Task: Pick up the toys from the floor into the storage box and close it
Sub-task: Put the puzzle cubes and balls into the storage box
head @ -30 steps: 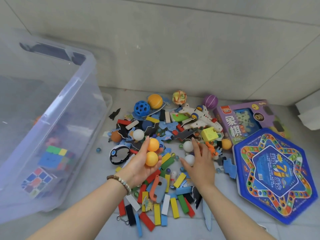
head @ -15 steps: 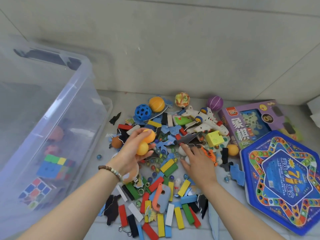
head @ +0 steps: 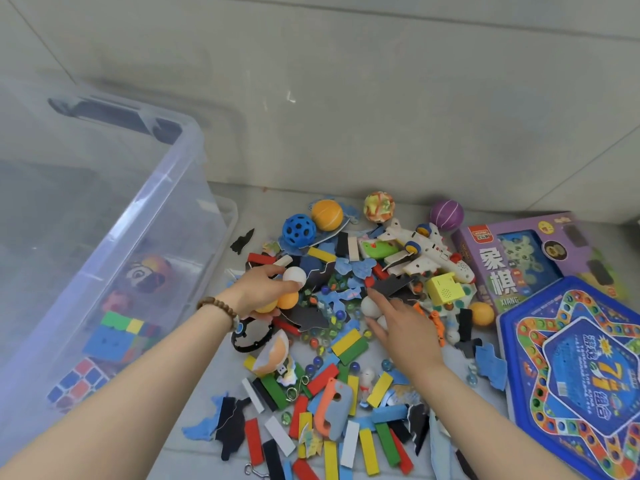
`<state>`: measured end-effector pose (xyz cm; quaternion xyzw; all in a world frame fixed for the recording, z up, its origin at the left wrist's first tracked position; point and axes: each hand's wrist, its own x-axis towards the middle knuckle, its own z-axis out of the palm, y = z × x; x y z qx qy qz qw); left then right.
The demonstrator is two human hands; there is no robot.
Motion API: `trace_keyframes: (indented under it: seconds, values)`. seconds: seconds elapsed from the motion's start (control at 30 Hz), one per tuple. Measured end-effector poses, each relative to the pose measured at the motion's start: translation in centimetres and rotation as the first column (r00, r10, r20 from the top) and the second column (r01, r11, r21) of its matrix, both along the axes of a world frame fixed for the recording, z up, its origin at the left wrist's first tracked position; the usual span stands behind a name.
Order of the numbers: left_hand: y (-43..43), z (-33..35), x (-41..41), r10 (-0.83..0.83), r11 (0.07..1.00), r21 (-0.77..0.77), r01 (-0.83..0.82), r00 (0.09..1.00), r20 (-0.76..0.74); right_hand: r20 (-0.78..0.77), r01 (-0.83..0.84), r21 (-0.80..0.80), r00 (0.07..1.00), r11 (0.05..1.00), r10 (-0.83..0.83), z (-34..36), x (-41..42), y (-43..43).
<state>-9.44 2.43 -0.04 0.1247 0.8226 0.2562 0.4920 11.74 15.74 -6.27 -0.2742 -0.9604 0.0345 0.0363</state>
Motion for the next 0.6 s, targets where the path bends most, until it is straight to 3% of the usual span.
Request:
trace_keyframes:
  seconds: [0.17,0.33,0.43,0.53,0.6]
  values:
    - [0.7,-0.7,0.0,0.047,0.998,0.038,-0.049,0.998,0.048,-0.045,-0.007,-0.026,0.999,1.0,0.006,0.0,0.3,0.0]
    - [1.3,-1.2,0.1,0.116,0.989,0.079,-0.122,0.99,0.08,-0.105,0.101,-0.186,0.987,0.977,-0.122,0.6,0.6,0.0]
    - [1.3,-1.0,0.2,0.183,0.974,0.11,-0.199,0.973,0.144,-0.101,0.197,-0.498,0.954,0.845,-0.281,2.1,0.4,0.1]
    - [0.8,-0.1,0.9,0.226,0.961,0.136,-0.243,0.966,0.125,-0.132,0.218,-0.699,0.896,0.681,-0.423,3.4,-0.2,-1.4]
    - [0.2,0.8,2.3,0.255,0.946,0.182,-0.268,0.962,0.092,-0.163,0.23,-0.826,0.778,0.515,-0.608,3.3,-0.2,-3.8]
